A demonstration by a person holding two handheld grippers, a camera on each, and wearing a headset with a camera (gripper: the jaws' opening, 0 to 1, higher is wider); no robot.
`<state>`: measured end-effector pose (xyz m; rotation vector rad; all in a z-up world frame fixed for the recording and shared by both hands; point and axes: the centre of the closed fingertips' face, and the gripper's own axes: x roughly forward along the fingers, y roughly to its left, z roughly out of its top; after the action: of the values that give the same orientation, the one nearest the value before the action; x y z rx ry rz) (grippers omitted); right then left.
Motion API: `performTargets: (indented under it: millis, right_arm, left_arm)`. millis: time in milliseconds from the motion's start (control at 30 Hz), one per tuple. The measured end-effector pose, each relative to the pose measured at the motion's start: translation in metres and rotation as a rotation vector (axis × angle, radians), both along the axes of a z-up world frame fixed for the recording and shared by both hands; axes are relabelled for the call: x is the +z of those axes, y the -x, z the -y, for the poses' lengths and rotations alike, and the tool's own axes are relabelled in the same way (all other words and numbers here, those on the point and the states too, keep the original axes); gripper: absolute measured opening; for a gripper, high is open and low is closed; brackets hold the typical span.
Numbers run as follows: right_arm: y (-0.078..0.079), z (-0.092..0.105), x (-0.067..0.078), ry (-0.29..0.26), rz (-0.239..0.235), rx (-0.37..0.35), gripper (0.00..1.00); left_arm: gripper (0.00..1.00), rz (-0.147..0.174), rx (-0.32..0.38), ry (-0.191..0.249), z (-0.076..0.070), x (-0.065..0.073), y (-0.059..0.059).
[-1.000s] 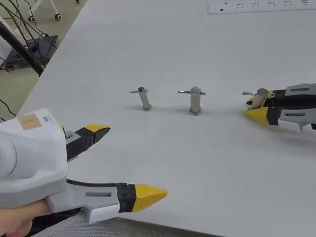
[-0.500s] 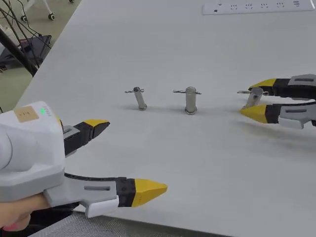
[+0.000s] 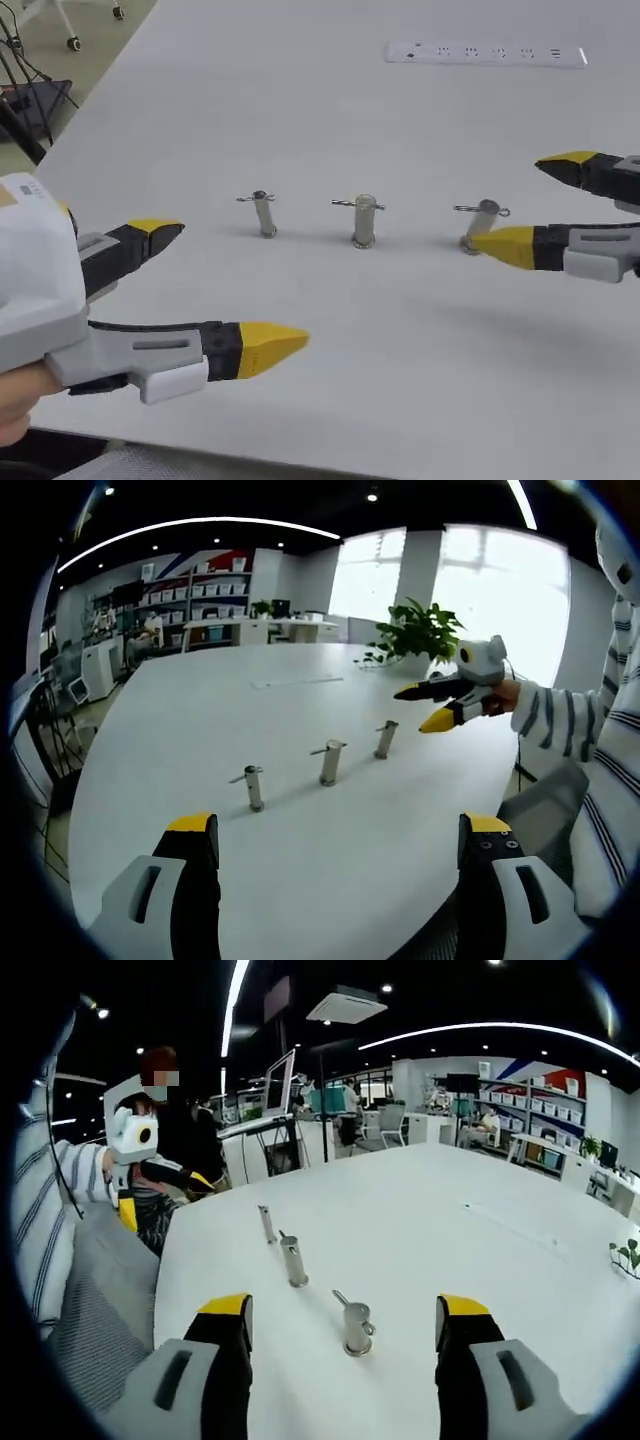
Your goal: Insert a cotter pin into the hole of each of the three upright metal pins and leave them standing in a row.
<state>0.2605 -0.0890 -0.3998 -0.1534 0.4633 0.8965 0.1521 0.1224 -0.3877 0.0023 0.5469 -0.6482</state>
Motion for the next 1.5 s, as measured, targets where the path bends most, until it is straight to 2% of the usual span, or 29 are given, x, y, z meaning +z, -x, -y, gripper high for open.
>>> performTargets:
  millis: [33,133,333,500,567,600,667,733,800,900,1067,1133,1233,1300,1367,1400,1500]
  right_arm:
    - [0.002,0.000,0.002,0.000,0.002,-0.003,0.76]
    - [0.010,0.000,0.008,0.008,0.002,-0.029,0.85]
    - [0.028,0.004,0.021,-0.012,-0.007,-0.100,0.87]
    - [0.042,0.008,0.033,-0.021,-0.002,-0.152,0.88]
    - [0.046,0.011,0.032,-0.002,0.001,-0.169,0.86]
    - [0.046,0.019,0.030,0.029,0.013,-0.210,0.85]
    - [0.051,0.023,0.027,0.051,0.000,-0.246,0.88]
    - [0.055,0.025,0.025,0.040,-0.014,-0.274,0.93]
    - [0.059,0.026,0.022,0.031,-0.035,-0.286,0.93]
    - [0.066,0.028,0.018,0.042,-0.047,-0.291,0.94]
    - [0.072,0.035,0.020,0.019,-0.065,-0.337,0.94]
    - [0.072,0.037,0.019,0.024,-0.069,-0.342,0.95]
    - [0.074,0.040,0.015,0.037,-0.080,-0.362,0.95]
    - [0.073,0.045,0.013,0.056,-0.063,-0.396,0.93]
    - [0.073,0.045,0.012,0.050,-0.078,-0.409,0.93]
    - [0.073,0.044,0.011,0.031,-0.086,-0.423,0.93]
    - [0.076,0.038,0.007,0.035,-0.100,-0.416,0.93]
  left_arm:
    - [0.99,0.008,0.002,0.018,0.000,0.002,-0.001]
    - [0.99,0.017,0.006,0.035,-0.003,0.003,-0.003]
    - [0.99,0.031,0.012,0.053,-0.012,0.004,-0.005]
    - [0.99,0.029,0.024,0.067,-0.020,0.005,-0.003]
    - [0.99,0.028,0.024,0.069,-0.022,0.005,-0.001]
    - [0.99,0.025,0.026,0.074,-0.023,0.005,0.001]
    - [0.99,0.017,0.030,0.083,-0.025,0.004,0.003]
    - [0.99,0.011,0.033,0.088,-0.026,0.004,0.005]
    - [0.99,-0.002,0.035,0.092,-0.027,0.002,0.006]
    - [0.99,-0.044,0.041,0.097,-0.028,-0.004,0.008]
    - [0.99,-0.044,0.057,0.104,-0.029,-0.011,0.005]
    - [0.99,-0.062,0.066,0.112,-0.027,-0.016,0.005]
    - [0.99,-0.050,0.059,0.119,-0.021,-0.017,0.005]
    - [0.99,-0.042,0.061,0.104,-0.021,-0.018,0.002]
    - [0.99,-0.040,0.081,0.100,-0.024,-0.018,-0.002]
    - [0.99,-0.043,0.097,0.118,-0.025,-0.016,-0.005]
    - [0.99,-0.036,0.102,0.115,-0.026,-0.012,-0.008]
